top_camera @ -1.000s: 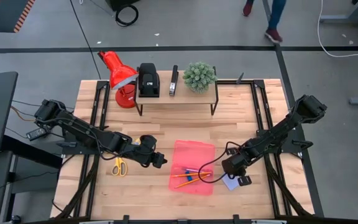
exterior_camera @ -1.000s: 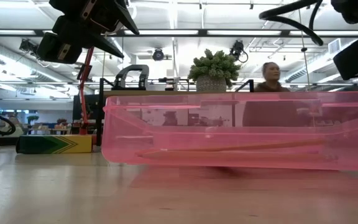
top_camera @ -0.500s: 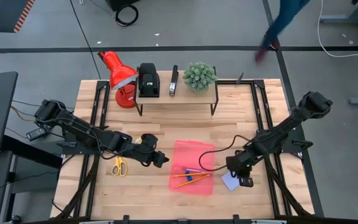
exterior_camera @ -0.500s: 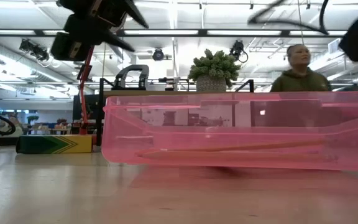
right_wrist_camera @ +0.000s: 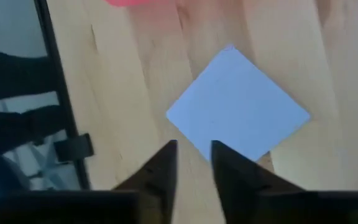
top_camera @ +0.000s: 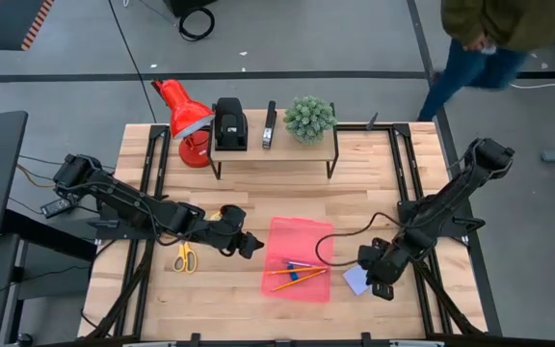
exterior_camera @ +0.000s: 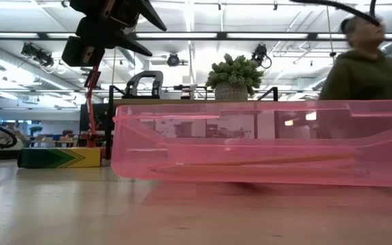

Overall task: Pack school essentials
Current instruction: Put the purple sticky notes into the pink supply box

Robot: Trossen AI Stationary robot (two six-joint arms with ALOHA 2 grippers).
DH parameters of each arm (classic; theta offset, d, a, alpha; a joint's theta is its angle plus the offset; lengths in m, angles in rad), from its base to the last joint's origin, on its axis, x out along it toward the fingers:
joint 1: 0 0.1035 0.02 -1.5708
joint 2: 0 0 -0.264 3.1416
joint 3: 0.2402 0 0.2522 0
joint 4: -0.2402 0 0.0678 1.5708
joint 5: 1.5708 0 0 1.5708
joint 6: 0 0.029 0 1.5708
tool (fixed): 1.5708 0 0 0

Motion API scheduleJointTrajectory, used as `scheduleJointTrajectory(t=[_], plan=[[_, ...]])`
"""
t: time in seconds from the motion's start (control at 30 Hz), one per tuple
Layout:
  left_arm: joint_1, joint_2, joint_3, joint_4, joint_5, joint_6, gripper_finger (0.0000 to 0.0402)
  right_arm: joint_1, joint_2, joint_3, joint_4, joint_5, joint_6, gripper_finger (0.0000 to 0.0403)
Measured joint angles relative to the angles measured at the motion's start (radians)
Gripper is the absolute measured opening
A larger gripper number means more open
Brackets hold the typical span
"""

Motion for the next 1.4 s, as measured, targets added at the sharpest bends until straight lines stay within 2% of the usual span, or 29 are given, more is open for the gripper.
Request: scheduleJointTrajectory(t=[0.2,0.33,0.47,0.67,1.4], plan=[[-0.008,0.0,0.0,0.0,0.0,-0.003,0.0172,0.055,0.082,0.0,0.013,0.125,-0.194,0.0218],[-0.02,0.0,0.0,0.0,0.0,-0.006,0.0172,0.082,0.146,0.0,0.014,0.139,-0.377,0.0248],[-0.034,0.0,0.0,0.0,0.0,-0.017,0.0172,0.105,0.204,0.0,0.016,0.139,-0.467,0.0252],[-0.053,0.0,0.0,0.0,0.0,-0.029,0.0172,0.132,0.25,0.003,0.028,0.159,-0.5,0.0252],[-0.05,0.0,0.0,-0.001,0.0,-0.028,0.0172,0.163,0.243,0.0,0.033,0.213,-0.501,0.0252]])
